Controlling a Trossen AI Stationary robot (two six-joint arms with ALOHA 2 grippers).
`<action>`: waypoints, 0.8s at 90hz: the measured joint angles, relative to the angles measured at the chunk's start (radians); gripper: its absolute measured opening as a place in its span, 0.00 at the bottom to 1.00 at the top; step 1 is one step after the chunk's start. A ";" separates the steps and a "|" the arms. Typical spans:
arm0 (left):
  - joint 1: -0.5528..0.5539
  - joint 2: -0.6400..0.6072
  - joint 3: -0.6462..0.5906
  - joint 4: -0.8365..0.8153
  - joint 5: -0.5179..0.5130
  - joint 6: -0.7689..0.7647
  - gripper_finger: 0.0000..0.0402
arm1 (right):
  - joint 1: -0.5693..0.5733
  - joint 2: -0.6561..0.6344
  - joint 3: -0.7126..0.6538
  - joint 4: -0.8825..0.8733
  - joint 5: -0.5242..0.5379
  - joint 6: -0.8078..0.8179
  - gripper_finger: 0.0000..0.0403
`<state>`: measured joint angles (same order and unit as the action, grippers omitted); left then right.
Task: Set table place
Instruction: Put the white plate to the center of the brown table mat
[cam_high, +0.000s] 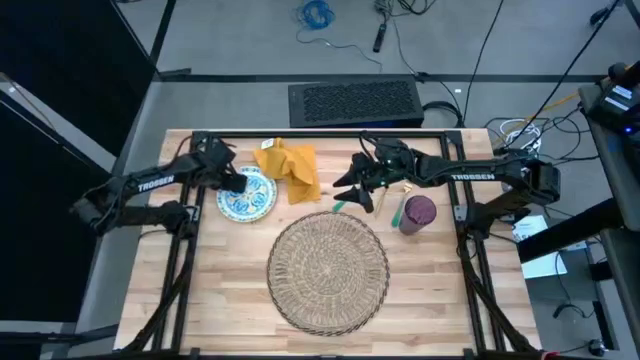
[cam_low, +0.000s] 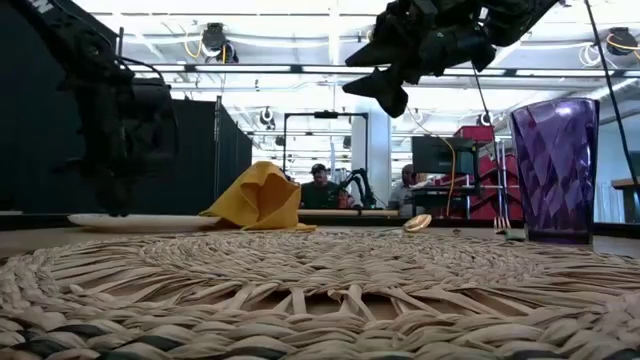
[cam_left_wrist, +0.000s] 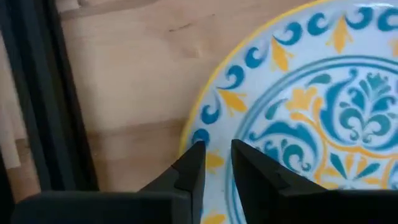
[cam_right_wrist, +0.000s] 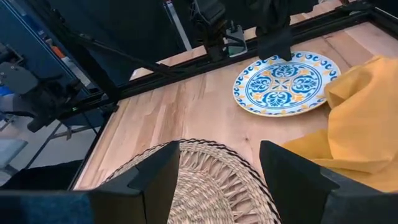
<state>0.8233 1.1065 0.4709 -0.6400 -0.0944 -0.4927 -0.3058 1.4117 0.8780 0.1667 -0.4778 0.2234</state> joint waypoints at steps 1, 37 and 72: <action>-0.004 0.000 0.000 0.001 0.003 0.000 0.16 | 0.000 0.000 0.000 0.000 0.000 0.000 0.52; -0.149 -0.001 -0.001 0.097 0.057 -0.021 0.16 | 0.029 0.000 0.000 0.000 0.002 0.001 0.52; -0.310 0.144 0.002 0.248 0.060 -0.102 0.16 | 0.029 0.000 0.000 0.038 0.005 0.013 0.52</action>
<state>0.5136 1.2501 0.4726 -0.3924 -0.0344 -0.5945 -0.2768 1.4117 0.8776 0.2050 -0.4725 0.2362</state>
